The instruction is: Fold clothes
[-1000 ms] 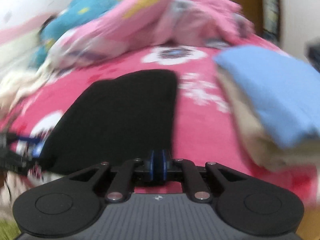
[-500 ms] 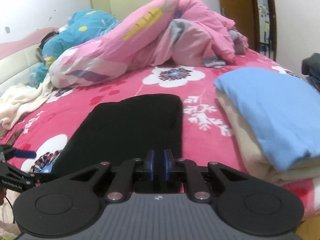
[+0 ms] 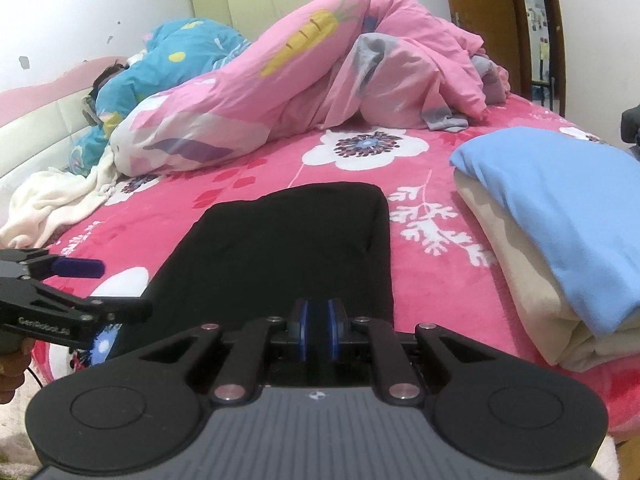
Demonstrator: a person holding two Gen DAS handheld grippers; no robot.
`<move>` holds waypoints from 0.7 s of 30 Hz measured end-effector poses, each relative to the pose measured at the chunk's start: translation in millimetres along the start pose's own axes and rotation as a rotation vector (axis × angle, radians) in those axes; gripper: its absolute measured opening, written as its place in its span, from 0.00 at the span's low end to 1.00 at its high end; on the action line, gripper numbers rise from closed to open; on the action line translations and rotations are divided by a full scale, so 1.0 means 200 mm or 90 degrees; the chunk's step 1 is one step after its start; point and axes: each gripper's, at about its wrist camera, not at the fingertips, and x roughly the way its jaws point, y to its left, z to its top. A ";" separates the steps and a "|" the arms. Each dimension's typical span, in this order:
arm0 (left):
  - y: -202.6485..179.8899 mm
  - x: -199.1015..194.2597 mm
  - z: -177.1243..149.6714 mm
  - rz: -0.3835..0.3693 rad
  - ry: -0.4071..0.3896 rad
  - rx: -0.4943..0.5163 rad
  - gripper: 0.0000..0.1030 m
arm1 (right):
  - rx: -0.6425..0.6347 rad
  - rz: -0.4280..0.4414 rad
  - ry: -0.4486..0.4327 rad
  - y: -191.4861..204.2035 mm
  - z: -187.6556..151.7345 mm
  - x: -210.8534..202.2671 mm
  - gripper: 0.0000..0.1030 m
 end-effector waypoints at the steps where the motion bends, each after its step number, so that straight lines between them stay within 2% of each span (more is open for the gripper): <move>1: -0.01 0.01 0.00 -0.004 0.002 -0.001 0.94 | -0.003 0.002 -0.002 0.01 0.00 0.01 0.12; 3: -0.02 0.04 0.01 -0.011 0.009 -0.006 0.86 | -0.010 0.008 -0.006 0.02 0.01 0.03 0.12; 4: -0.03 0.05 0.02 -0.015 0.012 -0.009 0.77 | -0.015 0.010 -0.006 0.03 0.01 0.04 0.12; 7: -0.04 0.10 0.02 -0.032 0.035 -0.019 0.67 | -0.026 0.020 0.000 0.04 0.01 0.08 0.12; 11: -0.07 0.17 0.01 -0.023 0.069 -0.012 0.66 | -0.026 0.034 0.029 0.03 -0.01 0.15 0.12; 14: -0.08 0.18 0.02 -0.013 0.082 -0.004 0.67 | -0.021 0.001 0.043 -0.04 -0.03 0.16 0.04; 16: -0.09 0.19 0.03 -0.008 0.090 -0.002 0.67 | 0.004 -0.017 0.037 -0.11 -0.01 0.13 0.02; 19: -0.09 0.20 0.04 -0.002 0.101 0.000 0.67 | -0.017 -0.071 0.019 -0.14 0.02 0.09 0.07; 21: -0.10 0.20 0.04 0.003 0.107 0.003 0.67 | -0.015 -0.051 0.001 -0.15 0.06 0.07 0.07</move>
